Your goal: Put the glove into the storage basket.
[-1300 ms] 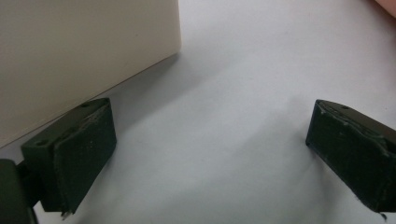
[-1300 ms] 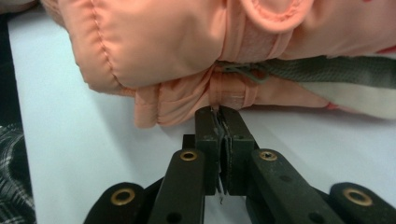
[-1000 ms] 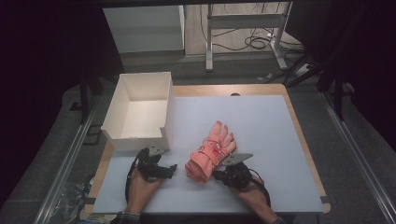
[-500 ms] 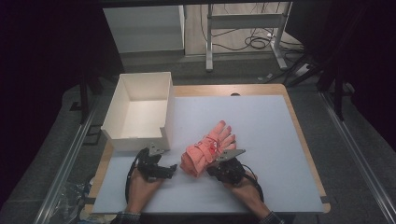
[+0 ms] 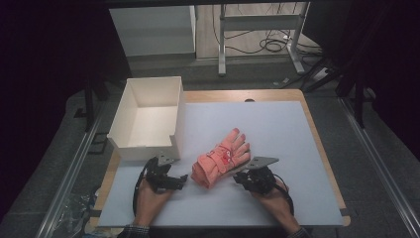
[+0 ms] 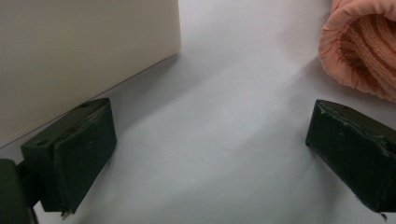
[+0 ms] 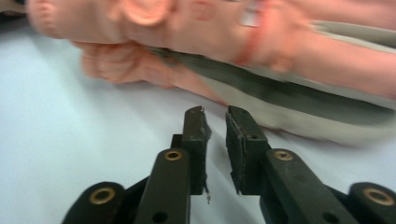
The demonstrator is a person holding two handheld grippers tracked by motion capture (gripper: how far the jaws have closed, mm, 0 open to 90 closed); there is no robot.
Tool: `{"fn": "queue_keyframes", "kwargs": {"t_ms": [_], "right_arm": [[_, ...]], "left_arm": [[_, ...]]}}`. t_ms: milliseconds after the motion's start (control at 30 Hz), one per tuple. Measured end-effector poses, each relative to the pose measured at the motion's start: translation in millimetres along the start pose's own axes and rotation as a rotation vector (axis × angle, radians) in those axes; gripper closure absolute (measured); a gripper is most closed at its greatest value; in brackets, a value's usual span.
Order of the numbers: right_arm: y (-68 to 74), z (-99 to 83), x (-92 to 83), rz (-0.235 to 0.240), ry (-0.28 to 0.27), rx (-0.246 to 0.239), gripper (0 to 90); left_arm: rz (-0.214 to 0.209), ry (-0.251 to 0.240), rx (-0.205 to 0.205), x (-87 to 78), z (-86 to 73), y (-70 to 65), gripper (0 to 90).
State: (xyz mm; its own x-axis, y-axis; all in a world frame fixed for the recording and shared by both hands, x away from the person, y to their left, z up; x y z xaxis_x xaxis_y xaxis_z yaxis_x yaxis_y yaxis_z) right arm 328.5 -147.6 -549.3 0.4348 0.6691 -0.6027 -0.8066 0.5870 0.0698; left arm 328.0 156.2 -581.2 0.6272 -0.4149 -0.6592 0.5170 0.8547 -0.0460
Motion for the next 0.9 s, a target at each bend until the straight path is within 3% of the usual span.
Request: {"fn": "queue_keyframes", "kwargs": {"t_ms": [300, 767, 900], "right_arm": [[-33.1, -12.6, -26.2, -0.113, -0.018, 0.031, 58.5], [-66.3, -31.6, -45.8, -0.273, -0.025, 0.055, 35.7], [-73.2, -37.1, -44.3, -0.284, 0.001, 0.068, 28.7]], "left_arm": [[0.001, 0.002, 0.001, 0.0, 0.1, -0.1, 2.0], [0.005, 0.001, -0.005, 0.4, 0.5, -0.7, 2.0], [0.002, -0.002, -0.008, 0.3, 0.4, -0.5, 2.0]]}}
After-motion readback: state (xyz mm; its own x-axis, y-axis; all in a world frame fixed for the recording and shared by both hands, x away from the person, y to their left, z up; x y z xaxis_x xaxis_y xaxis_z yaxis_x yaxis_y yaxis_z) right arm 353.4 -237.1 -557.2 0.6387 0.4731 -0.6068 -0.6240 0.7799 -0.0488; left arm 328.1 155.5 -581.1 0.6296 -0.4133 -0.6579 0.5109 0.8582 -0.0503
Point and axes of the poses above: each handheld gripper's, and its own axes: x roughly forward along the jaws, z roughly out of its top, y roughly to its left, the point moved 4 cm from there along x, roughly forward along the jaws, and after that the axes turned 5 degrees about -y, right-handed, at the moved point
